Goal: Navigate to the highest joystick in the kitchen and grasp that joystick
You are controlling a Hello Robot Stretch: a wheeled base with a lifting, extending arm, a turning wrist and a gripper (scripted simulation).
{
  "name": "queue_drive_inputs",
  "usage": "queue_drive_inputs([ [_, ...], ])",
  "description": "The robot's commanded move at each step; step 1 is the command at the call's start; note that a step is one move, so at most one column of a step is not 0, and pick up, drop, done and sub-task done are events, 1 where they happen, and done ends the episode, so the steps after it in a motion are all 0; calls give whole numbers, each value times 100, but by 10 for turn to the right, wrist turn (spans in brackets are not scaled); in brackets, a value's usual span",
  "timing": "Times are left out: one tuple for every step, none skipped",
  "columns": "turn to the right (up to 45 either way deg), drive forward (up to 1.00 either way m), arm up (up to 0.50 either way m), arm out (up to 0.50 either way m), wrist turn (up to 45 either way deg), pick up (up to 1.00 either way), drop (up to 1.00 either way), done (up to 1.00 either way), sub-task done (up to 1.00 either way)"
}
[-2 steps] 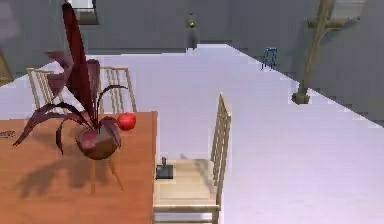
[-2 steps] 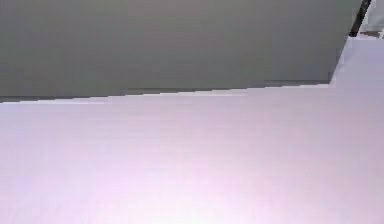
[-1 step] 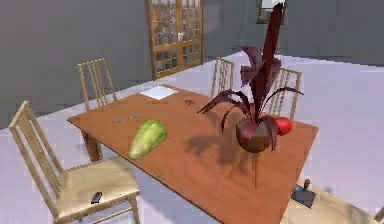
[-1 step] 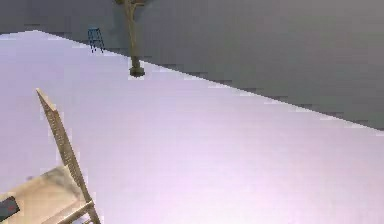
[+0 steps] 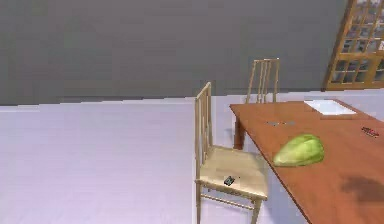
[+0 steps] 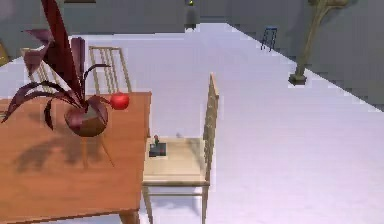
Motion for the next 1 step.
queue_drive_inputs([
  [450, 0, 0, 0, 0, 0, 0, 0, 0],
])
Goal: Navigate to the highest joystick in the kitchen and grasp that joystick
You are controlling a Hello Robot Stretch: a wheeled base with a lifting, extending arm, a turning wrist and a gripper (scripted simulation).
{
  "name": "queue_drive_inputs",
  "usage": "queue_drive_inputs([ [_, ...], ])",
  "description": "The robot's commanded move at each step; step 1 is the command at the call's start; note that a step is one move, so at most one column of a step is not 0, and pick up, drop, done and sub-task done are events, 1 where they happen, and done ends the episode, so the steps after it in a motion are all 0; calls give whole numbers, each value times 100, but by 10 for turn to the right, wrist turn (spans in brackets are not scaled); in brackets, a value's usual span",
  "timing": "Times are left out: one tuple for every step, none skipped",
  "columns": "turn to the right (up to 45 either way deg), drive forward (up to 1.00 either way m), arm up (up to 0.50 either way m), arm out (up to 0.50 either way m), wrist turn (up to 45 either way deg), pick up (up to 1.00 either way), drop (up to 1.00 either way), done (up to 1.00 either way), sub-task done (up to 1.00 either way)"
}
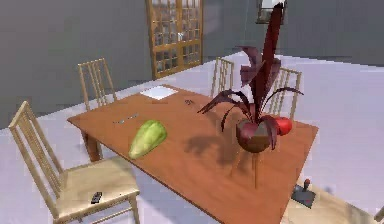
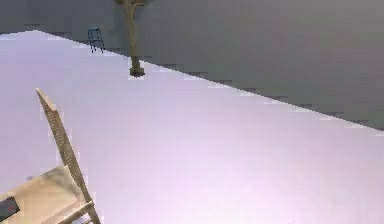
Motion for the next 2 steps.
queue_drive_inputs([
  [450, 0, 0, 0, 0, 0, 0, 0, 0],
  [120, 0, 0, 0, 0, 0, 0, 0, 0],
])
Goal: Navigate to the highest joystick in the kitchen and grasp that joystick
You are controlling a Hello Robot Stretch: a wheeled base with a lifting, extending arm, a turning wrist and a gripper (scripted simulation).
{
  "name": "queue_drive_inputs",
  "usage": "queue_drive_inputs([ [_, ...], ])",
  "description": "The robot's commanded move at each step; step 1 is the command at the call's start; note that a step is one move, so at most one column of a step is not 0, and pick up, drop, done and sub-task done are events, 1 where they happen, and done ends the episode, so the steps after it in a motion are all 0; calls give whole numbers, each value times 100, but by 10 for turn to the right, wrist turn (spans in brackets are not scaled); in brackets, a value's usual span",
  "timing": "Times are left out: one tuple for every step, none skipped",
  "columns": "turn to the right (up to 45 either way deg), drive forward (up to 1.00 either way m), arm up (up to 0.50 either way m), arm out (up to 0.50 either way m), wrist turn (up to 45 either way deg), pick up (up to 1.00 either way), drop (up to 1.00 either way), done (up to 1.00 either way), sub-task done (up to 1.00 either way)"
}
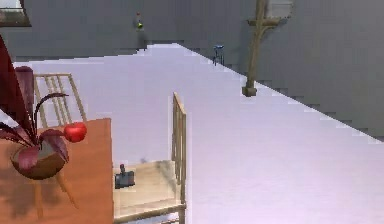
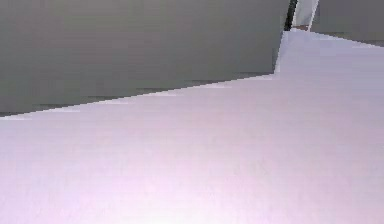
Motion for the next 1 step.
queue_drive_inputs([
  [0, 50, 0, 0, 0, 0, 0, 0, 0],
])
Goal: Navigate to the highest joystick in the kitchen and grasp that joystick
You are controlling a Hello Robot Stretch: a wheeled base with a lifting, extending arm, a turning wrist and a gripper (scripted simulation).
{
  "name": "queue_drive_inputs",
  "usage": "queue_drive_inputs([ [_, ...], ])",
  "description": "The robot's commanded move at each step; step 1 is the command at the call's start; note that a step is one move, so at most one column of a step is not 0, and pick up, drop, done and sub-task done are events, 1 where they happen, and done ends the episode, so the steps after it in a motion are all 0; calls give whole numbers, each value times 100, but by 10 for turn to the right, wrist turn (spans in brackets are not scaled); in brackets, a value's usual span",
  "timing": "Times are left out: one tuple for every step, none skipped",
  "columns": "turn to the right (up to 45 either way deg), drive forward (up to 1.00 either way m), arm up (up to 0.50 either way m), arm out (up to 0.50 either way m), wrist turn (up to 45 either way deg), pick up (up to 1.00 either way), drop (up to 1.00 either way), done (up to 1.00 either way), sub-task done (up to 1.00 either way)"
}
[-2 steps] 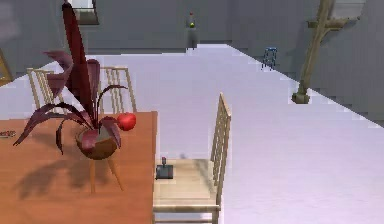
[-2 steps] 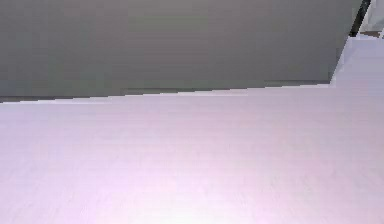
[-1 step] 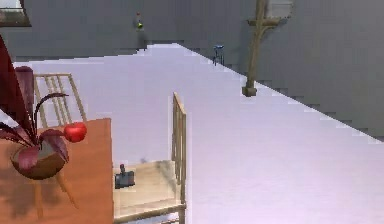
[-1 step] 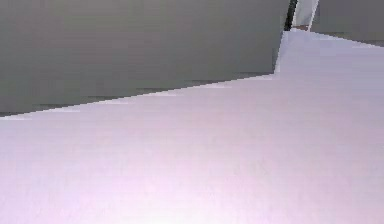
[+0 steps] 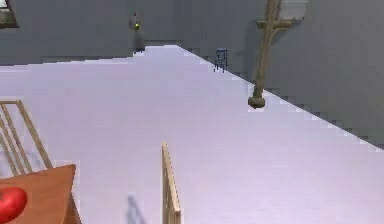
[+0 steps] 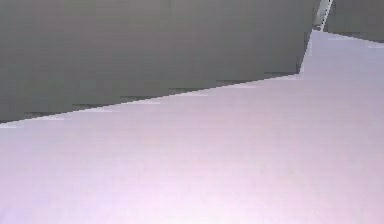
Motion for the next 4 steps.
queue_drive_inputs([
  [-450, 0, 0, 0, 0, 0, 0, 0, 0],
  [-450, 0, 0, 0, 0, 0, 0, 0, 0],
  [-330, 0, 0, 0, 0, 0, 0, 0, 0],
  [0, 0, 50, 0, 0, 0, 0, 0, 0],
])
